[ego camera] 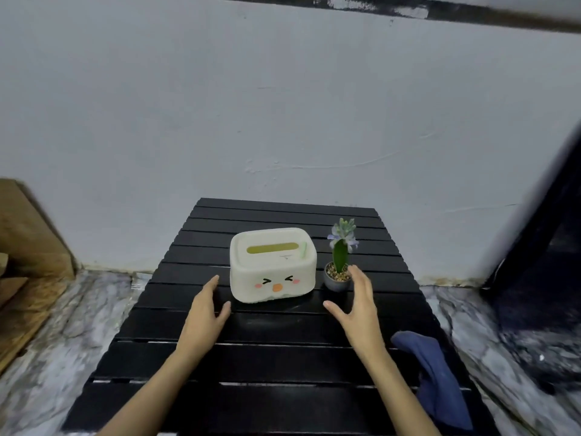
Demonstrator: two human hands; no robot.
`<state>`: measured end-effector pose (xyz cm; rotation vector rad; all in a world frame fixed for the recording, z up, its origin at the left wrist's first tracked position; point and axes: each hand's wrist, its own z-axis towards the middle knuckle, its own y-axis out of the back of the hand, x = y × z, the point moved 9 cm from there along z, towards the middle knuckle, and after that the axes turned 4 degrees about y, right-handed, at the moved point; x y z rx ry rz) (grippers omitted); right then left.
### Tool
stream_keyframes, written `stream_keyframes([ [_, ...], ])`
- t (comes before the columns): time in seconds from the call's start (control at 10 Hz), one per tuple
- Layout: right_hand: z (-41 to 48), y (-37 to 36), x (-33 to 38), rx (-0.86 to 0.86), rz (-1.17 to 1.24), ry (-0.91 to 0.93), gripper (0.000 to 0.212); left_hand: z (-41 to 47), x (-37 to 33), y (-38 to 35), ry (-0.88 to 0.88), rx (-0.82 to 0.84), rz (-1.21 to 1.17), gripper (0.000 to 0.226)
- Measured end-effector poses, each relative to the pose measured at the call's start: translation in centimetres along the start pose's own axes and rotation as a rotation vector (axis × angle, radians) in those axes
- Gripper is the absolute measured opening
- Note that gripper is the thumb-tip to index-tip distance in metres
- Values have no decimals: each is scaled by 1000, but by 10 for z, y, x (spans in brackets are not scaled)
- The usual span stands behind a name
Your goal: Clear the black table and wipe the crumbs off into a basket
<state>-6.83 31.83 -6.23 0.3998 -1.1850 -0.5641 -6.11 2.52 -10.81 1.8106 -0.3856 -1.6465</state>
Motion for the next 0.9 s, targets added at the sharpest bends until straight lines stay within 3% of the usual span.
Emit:
stream_keyframes([
  [0.2,7,-53,8,190,61,-38,90,11,-26,-11,-92,128,-68,93],
  [0.3,26,-67,7,191,128,-69,94,17,-35,-12,-124,158,-97,93],
  [0.6,23,-64,11,67,207,-113,80,18,-41,-2,-174,195,-135,82],
  [0.8,14,-66,-2,23,192,-182,79,28,-31,-3,-184,272,-175,90],
  [0.9,8,-62,4,43,197,-153,85,19,-27,4,-164,211,-201,84],
])
